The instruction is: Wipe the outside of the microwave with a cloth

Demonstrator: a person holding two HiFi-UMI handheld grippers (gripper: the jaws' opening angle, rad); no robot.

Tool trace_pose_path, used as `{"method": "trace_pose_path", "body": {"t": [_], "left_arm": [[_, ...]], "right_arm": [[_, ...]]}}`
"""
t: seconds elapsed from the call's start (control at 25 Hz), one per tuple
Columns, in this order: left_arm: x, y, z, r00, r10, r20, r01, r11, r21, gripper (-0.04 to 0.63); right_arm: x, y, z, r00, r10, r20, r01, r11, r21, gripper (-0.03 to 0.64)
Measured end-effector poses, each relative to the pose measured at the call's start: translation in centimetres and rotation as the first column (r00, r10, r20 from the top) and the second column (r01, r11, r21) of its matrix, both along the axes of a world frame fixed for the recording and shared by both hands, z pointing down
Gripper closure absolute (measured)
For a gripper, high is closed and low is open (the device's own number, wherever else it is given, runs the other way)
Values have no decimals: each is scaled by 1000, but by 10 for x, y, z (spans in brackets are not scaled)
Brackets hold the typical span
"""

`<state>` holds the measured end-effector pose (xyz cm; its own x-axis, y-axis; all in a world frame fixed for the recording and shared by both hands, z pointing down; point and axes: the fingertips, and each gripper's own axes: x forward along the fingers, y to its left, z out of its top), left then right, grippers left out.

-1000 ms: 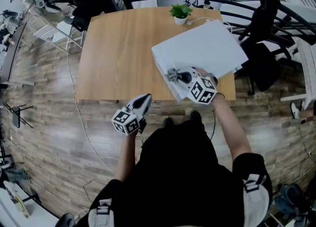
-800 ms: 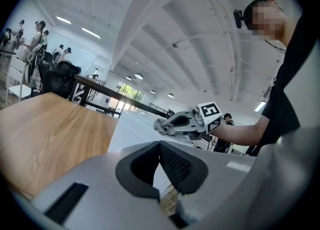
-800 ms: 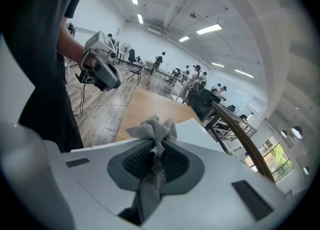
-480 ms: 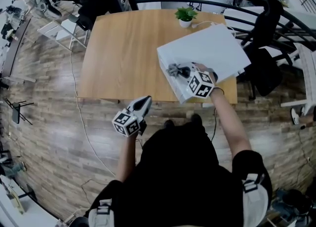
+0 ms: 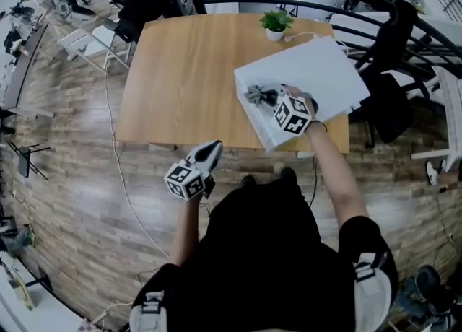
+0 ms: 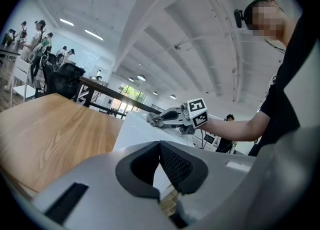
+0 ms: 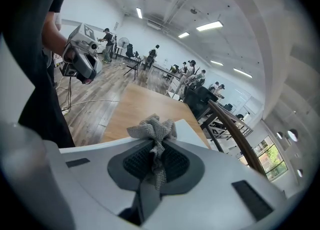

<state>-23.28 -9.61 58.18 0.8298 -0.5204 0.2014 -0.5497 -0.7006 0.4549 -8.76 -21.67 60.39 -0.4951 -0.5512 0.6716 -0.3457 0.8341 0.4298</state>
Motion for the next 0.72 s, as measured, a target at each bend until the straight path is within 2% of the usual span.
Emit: {"method": "trace_pose_path", "body": {"t": [0.48, 0.72], "left_arm": [[-9, -3, 2, 1000, -2, 11, 2, 1000, -4, 592], [8, -11, -3, 1000, -11, 14, 11, 1000, 3, 592]], "right_arm": [[4, 0, -3, 1000, -15, -1, 15, 1000, 16, 581], [17, -8, -4, 1000, -19, -2, 19, 999, 30, 581]]}}
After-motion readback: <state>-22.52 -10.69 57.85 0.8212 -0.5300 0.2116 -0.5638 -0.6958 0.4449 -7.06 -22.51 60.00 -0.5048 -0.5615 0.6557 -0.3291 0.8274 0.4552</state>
